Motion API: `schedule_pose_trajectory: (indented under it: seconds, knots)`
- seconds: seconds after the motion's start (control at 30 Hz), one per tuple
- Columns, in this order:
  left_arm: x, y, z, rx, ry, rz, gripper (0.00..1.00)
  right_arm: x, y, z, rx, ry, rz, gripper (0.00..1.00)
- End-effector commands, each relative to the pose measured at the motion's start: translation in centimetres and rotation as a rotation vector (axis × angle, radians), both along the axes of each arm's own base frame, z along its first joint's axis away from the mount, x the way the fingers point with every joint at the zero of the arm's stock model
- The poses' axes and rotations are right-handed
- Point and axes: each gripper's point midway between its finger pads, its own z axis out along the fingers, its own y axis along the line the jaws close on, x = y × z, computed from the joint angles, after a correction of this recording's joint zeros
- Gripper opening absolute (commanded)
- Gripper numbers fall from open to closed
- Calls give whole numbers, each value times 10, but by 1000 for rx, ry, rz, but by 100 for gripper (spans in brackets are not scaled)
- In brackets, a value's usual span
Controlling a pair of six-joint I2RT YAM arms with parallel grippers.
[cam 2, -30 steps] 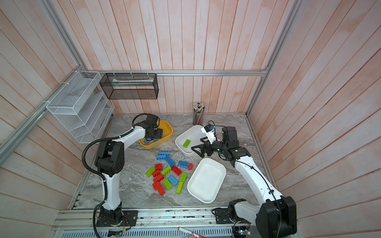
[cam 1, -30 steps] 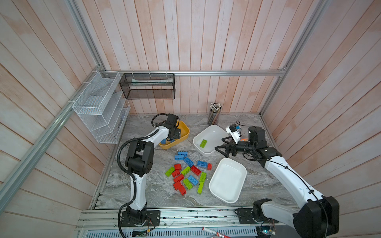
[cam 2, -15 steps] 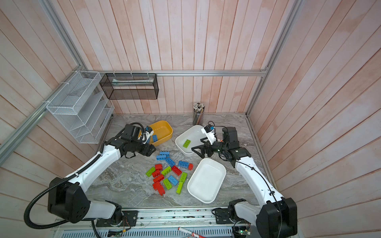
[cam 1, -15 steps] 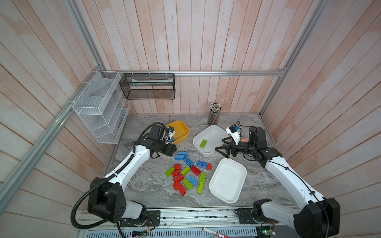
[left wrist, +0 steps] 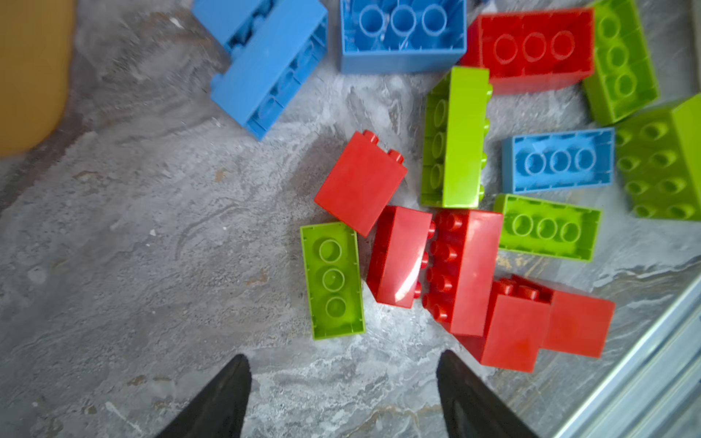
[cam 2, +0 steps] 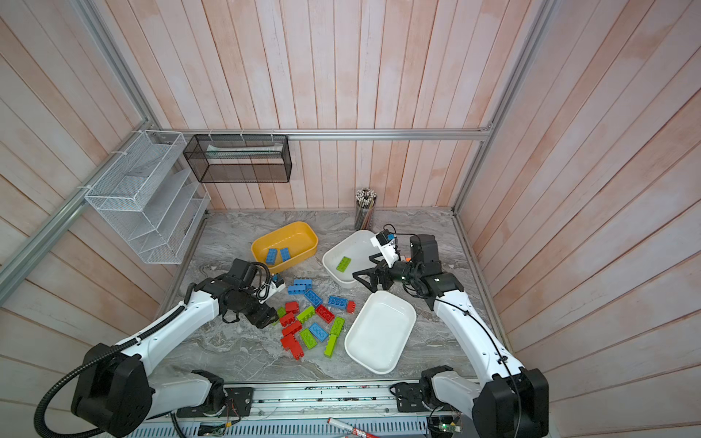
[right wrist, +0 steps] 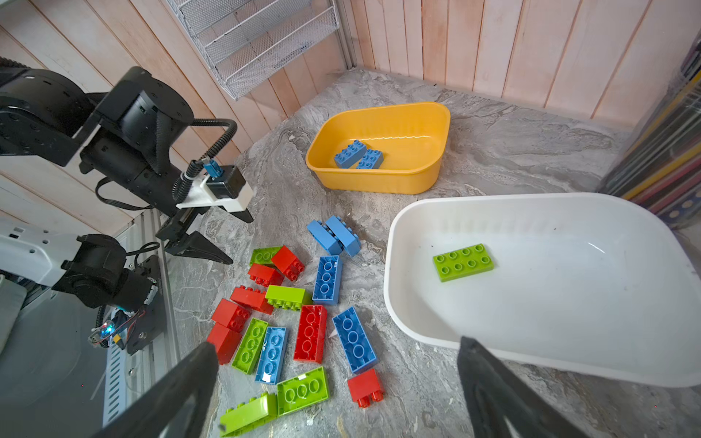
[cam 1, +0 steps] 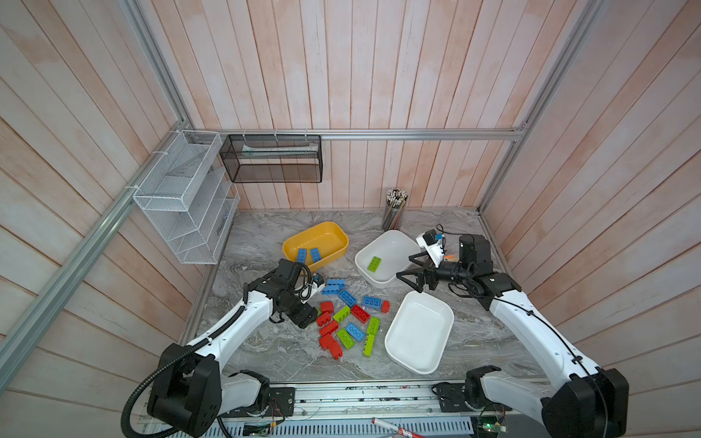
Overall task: Sort the legos into containers by color
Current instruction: 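Move the left gripper to the pile and grasp a lime-green brick, then carry the lime-green brick into the farther white tub and open the left gripper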
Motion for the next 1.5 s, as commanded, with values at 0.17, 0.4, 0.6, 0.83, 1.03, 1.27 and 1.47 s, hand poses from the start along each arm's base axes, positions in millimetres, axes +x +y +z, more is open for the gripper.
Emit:
schedule_pose_trajectory:
  seconds: [0.17,0.4,0.6,0.83,1.03,1.27,1.47]
  knots:
    - [9,9,-30,137,-41,-74,77,-4,-10,-9,-5,12,4,98]
    - [16,5,-49,183,-17,-94,71,-4,-15,-10,-7,8,-4,98]
    - [17,-1,-58,157,-1,-109,57,-6,-18,-14,-13,10,-18,98]
    - [20,-6,-62,139,3,-113,35,-5,-18,-14,-12,10,-18,98]
    - [30,-10,-37,116,-15,-73,27,-4,-19,-13,-13,6,-22,98]
    - [70,-30,49,-2,-128,31,30,1,-19,-5,-2,-8,-27,98]
    - [114,-88,109,-275,-217,63,30,12,-23,5,8,-33,-57,98]
